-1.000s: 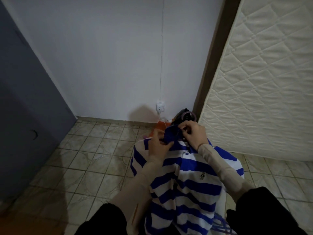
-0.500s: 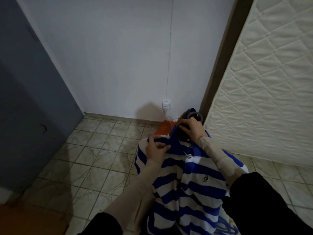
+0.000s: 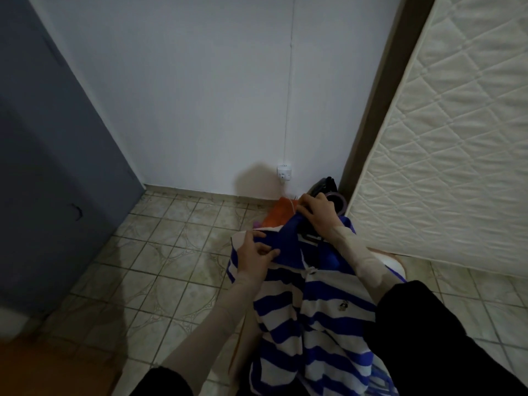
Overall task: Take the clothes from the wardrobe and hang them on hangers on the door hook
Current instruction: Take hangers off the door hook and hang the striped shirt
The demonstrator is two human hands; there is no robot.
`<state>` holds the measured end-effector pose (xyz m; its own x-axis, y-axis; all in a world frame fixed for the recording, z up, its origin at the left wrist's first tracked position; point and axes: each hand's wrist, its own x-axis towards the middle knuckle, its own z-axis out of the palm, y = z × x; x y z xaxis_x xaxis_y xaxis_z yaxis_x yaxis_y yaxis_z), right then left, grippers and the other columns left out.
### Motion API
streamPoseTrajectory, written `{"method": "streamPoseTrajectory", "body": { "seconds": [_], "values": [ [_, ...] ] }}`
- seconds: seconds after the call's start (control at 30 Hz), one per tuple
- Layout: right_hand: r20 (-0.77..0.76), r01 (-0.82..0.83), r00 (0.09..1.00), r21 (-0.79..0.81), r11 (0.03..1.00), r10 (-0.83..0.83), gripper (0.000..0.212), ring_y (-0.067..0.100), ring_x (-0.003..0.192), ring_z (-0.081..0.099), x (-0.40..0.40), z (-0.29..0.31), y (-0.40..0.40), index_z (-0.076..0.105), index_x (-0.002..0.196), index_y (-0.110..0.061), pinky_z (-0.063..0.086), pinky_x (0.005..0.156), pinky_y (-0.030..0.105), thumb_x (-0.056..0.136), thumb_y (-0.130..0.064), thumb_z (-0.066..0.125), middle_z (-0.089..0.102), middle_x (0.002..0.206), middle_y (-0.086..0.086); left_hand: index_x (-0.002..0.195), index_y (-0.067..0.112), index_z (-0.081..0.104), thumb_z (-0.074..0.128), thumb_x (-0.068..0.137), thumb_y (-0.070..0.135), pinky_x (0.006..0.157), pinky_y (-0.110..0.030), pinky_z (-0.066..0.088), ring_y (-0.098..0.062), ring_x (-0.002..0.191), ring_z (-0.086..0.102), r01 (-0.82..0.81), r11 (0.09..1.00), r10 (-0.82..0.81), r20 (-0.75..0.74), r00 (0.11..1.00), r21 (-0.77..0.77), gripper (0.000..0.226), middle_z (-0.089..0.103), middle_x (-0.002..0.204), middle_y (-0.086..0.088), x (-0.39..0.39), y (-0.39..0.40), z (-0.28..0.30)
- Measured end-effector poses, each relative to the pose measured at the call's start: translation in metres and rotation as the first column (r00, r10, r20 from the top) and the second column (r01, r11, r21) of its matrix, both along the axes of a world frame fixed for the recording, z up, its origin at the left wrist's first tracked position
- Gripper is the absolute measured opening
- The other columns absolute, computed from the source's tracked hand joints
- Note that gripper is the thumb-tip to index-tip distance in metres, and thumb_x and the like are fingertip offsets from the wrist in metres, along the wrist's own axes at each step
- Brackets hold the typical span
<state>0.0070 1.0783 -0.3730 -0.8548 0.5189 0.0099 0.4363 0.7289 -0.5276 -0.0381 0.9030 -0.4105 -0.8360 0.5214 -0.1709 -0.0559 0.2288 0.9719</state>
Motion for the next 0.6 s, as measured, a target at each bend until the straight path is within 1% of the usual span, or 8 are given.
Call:
{"method": "streamPoseTrajectory", "body": {
  "seconds": [0.07, 0.13, 0.17, 0.23, 0.3, 0.4, 0.5, 0.6],
  "values": [
    [-0.077, -0.036, 0.996, 0.028, 0.999, 0.038, 0.015, 0.031, 0.102, 0.048, 0.002, 0.000, 0.001, 0.058, 0.102, -0.007, 0.039, 0.088, 0.047, 0.093, -0.012, 0.046, 0.057, 0.101, 0.012, 0.092, 0.012, 0.047, 0.069, 0.077, 0.000, 0.054, -0.007, 0.045, -0.012, 0.070, 0.055, 0.025, 0.997, -0.035, -0.129, 0.991, -0.077, 0.028, 0.054, 0.073, -0.001, 0.002, 0.005, 0.000],
    [-0.134, -0.100, 0.985, 0.035, 0.994, 0.104, 0.017, 0.028, 0.100, 0.050, 0.008, 0.002, 0.003, 0.060, 0.098, -0.009, 0.041, 0.088, 0.049, 0.087, -0.004, 0.049, 0.059, 0.103, 0.010, 0.086, 0.013, 0.049, 0.069, 0.078, 0.003, 0.062, -0.008, 0.044, -0.014, 0.076, 0.053, 0.048, 0.990, -0.084, -0.281, 0.956, -0.130, 0.023, 0.052, 0.078, 0.001, 0.004, 0.011, 0.000],
    [-0.137, -0.136, 0.981, 0.030, 0.990, 0.139, 0.019, 0.027, 0.101, 0.050, 0.012, 0.002, 0.004, 0.061, 0.098, -0.009, 0.040, 0.090, 0.049, 0.084, -0.002, 0.051, 0.060, 0.105, 0.009, 0.085, 0.014, 0.050, 0.068, 0.079, 0.006, 0.067, -0.012, 0.044, -0.016, 0.081, 0.053, 0.045, 0.989, -0.093, -0.349, 0.932, -0.143, 0.021, 0.051, 0.082, 0.001, 0.005, 0.014, 0.001],
    [-0.083, -0.202, 0.975, 0.047, 0.978, 0.205, 0.026, 0.028, 0.109, 0.049, 0.019, 0.004, 0.006, 0.063, 0.102, -0.008, 0.039, 0.096, 0.047, 0.077, -0.004, 0.057, 0.060, 0.112, 0.011, 0.084, 0.015, 0.051, 0.066, 0.082, 0.015, 0.073, -0.026, 0.047, -0.019, 0.083, 0.053, 0.027, 0.985, -0.102, -0.454, 0.885, -0.168, 0.015, 0.050, 0.085, 0.000, 0.007, 0.020, 0.003],
    [-0.034, -0.239, 0.969, 0.102, 0.966, 0.243, 0.033, 0.029, 0.109, 0.051, 0.023, 0.003, 0.007, 0.063, 0.106, -0.009, 0.040, 0.093, 0.043, 0.073, -0.010, 0.061, 0.060, 0.113, 0.011, 0.085, 0.016, 0.051, 0.064, 0.084, 0.026, 0.070, -0.030, 0.046, -0.019, 0.080, 0.052, 0.045, 0.979, -0.136, -0.471, 0.872, -0.198, 0.017, 0.052, 0.084, -0.001, 0.011, 0.024, 0.006],
    [-0.045, -0.212, 0.974, 0.158, 0.964, 0.221, 0.031, 0.029, 0.105, 0.053, 0.026, -0.003, 0.008, 0.064, 0.107, -0.011, 0.041, 0.090, 0.041, 0.076, -0.010, 0.064, 0.061, 0.111, 0.009, 0.090, 0.017, 0.048, 0.065, 0.082, 0.037, 0.061, -0.022, 0.038, -0.015, 0.079, 0.053, 0.049, 0.960, -0.168, -0.429, 0.887, -0.276, 0.027, 0.055, 0.090, -0.001, 0.017, 0.029, 0.010],
    [-0.061, -0.172, 0.980, 0.220, 0.960, 0.189, 0.028, 0.026, 0.109, 0.050, 0.024, -0.007, 0.006, 0.063, 0.108, -0.016, 0.032, 0.091, 0.039, 0.080, -0.013, 0.062, 0.061, 0.113, 0.004, 0.097, 0.015, 0.048, 0.064, 0.081, 0.041, 0.062, -0.024, 0.038, -0.018, 0.082, 0.058, -0.037, 0.933, -0.153, -0.488, 0.860, -0.359, 0.034, 0.060, 0.094, -0.003, 0.023, 0.035, 0.017],
    [-0.033, -0.138, 0.988, 0.280, 0.950, 0.153, 0.025, 0.025, 0.109, 0.049, 0.024, -0.006, 0.003, 0.062, 0.107, -0.017, 0.028, 0.089, 0.038, 0.082, -0.016, 0.061, 0.061, 0.113, 0.002, 0.101, 0.014, 0.047, 0.063, 0.081, 0.043, 0.067, -0.029, 0.045, -0.021, 0.086, 0.061, -0.062, 0.914, -0.183, -0.542, 0.820, -0.402, 0.039, 0.063, 0.096, -0.004, 0.028, 0.040, 0.024]
  ]
}}
